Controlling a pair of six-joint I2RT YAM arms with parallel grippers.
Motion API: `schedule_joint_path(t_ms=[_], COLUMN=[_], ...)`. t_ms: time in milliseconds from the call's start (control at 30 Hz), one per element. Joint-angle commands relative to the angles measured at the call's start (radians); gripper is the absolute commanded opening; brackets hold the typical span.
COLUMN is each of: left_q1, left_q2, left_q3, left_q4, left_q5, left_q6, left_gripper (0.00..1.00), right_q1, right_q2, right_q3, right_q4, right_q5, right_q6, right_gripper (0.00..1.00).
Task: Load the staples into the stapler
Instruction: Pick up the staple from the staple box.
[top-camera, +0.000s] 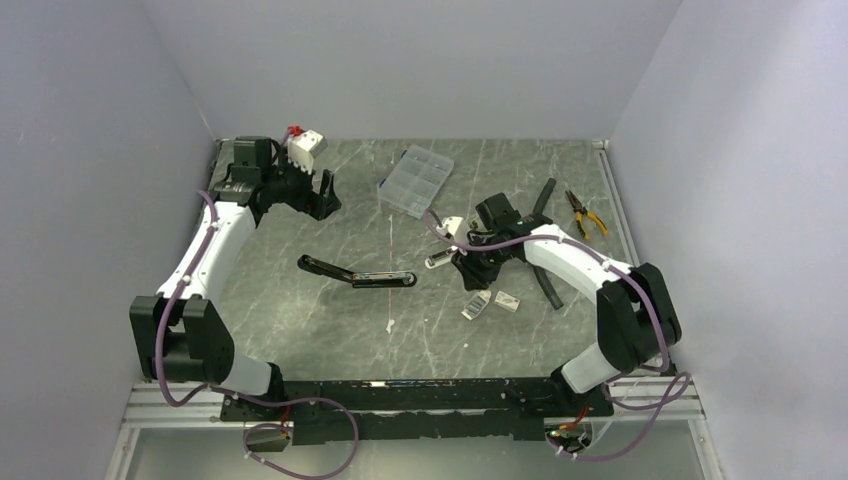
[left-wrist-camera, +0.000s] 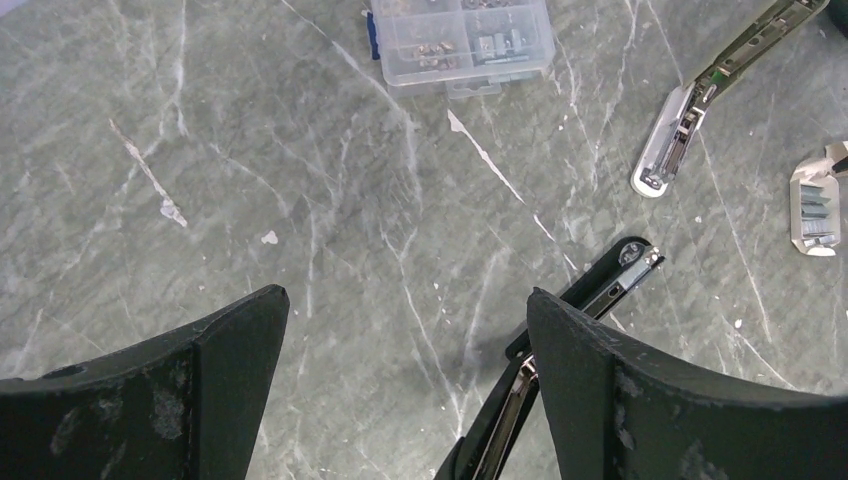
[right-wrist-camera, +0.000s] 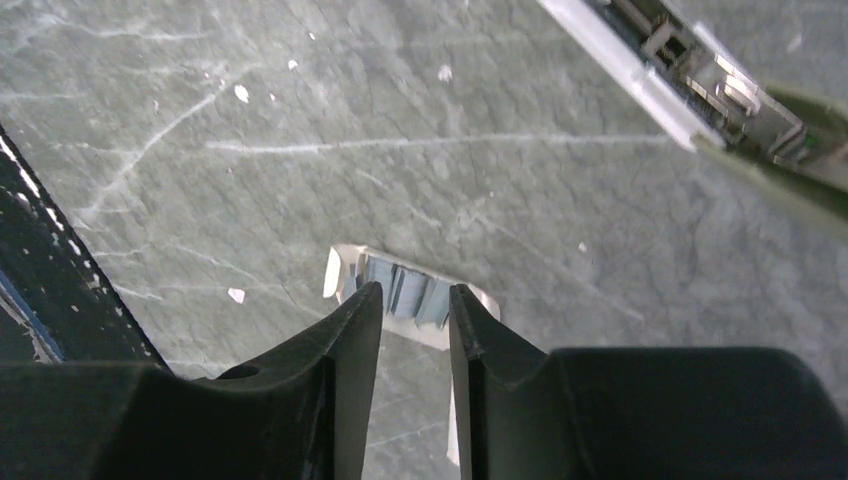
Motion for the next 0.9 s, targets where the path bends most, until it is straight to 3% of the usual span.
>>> schedule_joint_path(t_ms=[0, 867], left_q1=[-0.002, -0.01], left_q2=[0.0, -0.029], left_q3=[0.035, 0.004], left_q4=[-0.027, -0.001], left_q5=[0.039, 0.019], left_q6=[0.01, 0.004], left_gripper=[0.94, 0.94], right_q1=[-0.003, -0.018], right_q2=[-0.047, 0.077], right_q3=[-0.034, -0.067], right_q4=[0.013, -0.012], right_q5=[0.068, 0.062], right_q6=[0.049, 0.035], right_gripper=[0.33, 0.23])
